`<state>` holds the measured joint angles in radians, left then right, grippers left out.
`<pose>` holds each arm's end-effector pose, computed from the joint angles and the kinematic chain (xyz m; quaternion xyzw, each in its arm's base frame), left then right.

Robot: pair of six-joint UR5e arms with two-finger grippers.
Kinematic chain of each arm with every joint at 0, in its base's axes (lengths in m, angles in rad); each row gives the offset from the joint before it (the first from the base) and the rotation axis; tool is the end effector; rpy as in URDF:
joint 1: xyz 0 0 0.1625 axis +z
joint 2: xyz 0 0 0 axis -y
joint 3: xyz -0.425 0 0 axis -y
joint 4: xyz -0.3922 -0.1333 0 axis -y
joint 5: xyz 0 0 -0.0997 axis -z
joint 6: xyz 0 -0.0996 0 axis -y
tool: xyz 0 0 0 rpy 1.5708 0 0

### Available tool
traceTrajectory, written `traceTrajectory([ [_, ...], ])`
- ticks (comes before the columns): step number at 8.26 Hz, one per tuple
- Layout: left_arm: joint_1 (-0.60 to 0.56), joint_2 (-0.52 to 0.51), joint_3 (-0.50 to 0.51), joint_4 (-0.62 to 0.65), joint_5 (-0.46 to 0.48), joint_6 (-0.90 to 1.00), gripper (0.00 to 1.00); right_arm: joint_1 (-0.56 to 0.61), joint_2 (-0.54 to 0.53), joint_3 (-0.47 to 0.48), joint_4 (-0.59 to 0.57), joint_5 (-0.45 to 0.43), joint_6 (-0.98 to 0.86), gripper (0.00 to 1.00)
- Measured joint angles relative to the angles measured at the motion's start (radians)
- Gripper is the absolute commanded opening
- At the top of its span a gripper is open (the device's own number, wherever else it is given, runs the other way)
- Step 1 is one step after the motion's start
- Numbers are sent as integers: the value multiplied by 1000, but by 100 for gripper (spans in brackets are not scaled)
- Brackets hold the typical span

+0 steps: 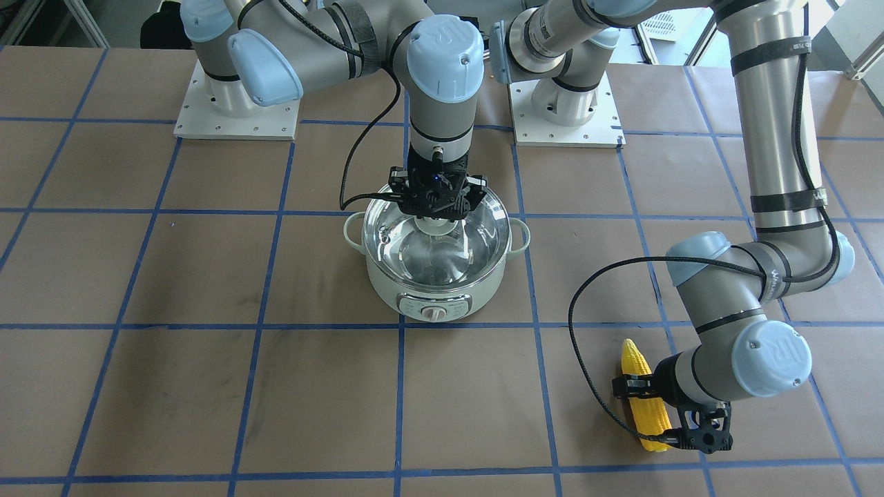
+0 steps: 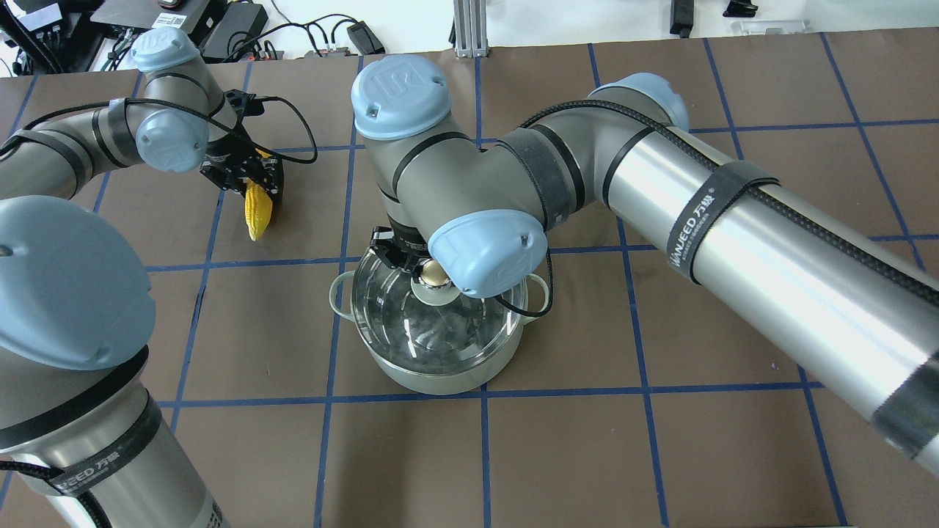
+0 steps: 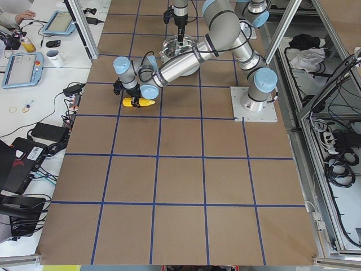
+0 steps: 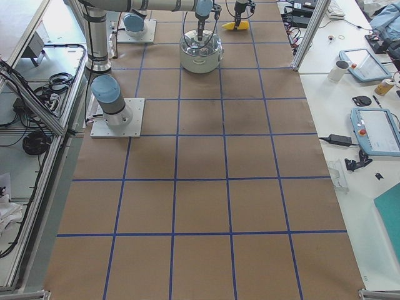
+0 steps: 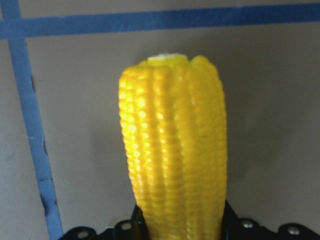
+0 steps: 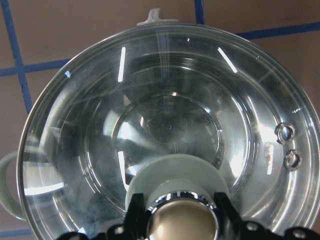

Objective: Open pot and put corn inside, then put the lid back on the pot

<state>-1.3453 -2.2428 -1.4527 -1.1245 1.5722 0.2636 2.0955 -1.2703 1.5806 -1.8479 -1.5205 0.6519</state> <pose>0.0237 -0.6990 0.1791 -0.0191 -0.9984 -0.0523 0.0123 0.4181 -0.4462 0.3460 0.0639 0.9975 0.0278 0.0117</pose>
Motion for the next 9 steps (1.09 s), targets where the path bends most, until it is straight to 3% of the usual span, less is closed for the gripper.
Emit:
traceTrajectory([
  [4, 0, 73, 13, -5, 11, 5, 0, -10, -28, -19, 18, -13, -14, 30],
  [9, -7, 241, 7, -100, 18, -18, 0, -137, -187, -61, 186, -30, -206, 30],
])
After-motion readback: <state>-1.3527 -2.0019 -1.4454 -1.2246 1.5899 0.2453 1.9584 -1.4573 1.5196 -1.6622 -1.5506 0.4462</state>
